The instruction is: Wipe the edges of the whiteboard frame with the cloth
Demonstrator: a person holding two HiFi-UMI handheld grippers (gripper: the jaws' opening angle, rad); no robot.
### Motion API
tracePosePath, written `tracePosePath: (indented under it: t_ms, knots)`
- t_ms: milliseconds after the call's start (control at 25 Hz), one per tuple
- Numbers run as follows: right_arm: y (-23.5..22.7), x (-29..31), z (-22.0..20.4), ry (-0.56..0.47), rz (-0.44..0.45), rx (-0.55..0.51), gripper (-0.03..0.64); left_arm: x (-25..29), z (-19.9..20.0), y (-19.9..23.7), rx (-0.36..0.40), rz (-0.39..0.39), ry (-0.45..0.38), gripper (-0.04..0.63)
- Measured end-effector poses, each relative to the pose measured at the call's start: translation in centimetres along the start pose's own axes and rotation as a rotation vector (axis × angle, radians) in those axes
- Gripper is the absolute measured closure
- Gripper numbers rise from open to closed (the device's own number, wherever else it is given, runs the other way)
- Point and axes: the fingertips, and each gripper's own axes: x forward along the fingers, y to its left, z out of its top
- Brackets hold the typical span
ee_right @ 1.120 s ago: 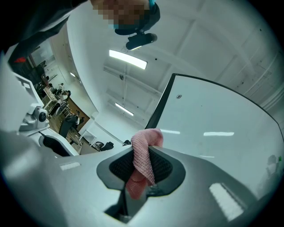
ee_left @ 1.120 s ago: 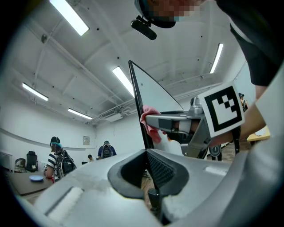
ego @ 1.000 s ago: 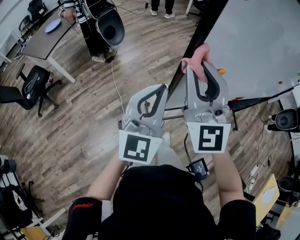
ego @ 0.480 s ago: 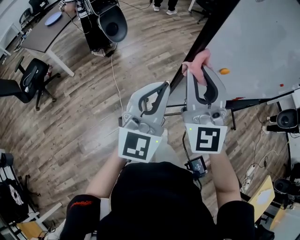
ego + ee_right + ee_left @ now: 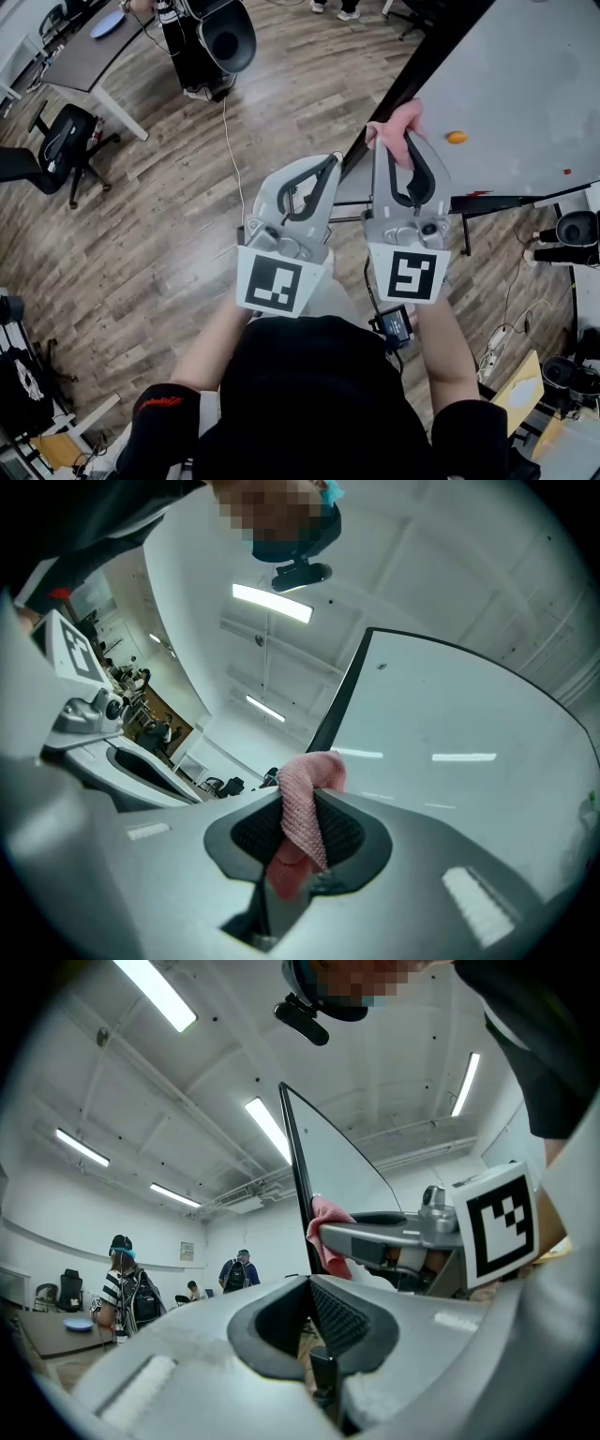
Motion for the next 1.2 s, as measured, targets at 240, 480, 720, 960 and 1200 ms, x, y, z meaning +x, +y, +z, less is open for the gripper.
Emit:
tracePosePath:
  t_ms: [240,480,720,960,1200]
  knots:
    - [0.5,-0.5,-1.2,0.008,0.006,0.004,0.554,-0.2,-0.6,0.0,-0.006,0.011,0.015,0.595]
    - [1.4,-1.2,-2.7,0.019,0.015,-0.002,0.553,-0.3,-0.9,-0.2,-0.012,0.016,0.024,0.595]
    - [2.0,-1.4,-4.0,0.032,0.021,-0.001,0.552,-0.1,-1.1,0.0,-0.015,0.020,0.026,0.595]
    - [2.3,-2.0,-4.7,0.041,0.023,0.004,0.552,-0.3,-1.5,-0.5,-0.012,0.022,0.038,0.595]
    - [2.8,-2.4,-6.0,0.065,0.041,0.017,0.552,-0.3,-2.0,-0.4,-0.020,0.036,0.046,0.595]
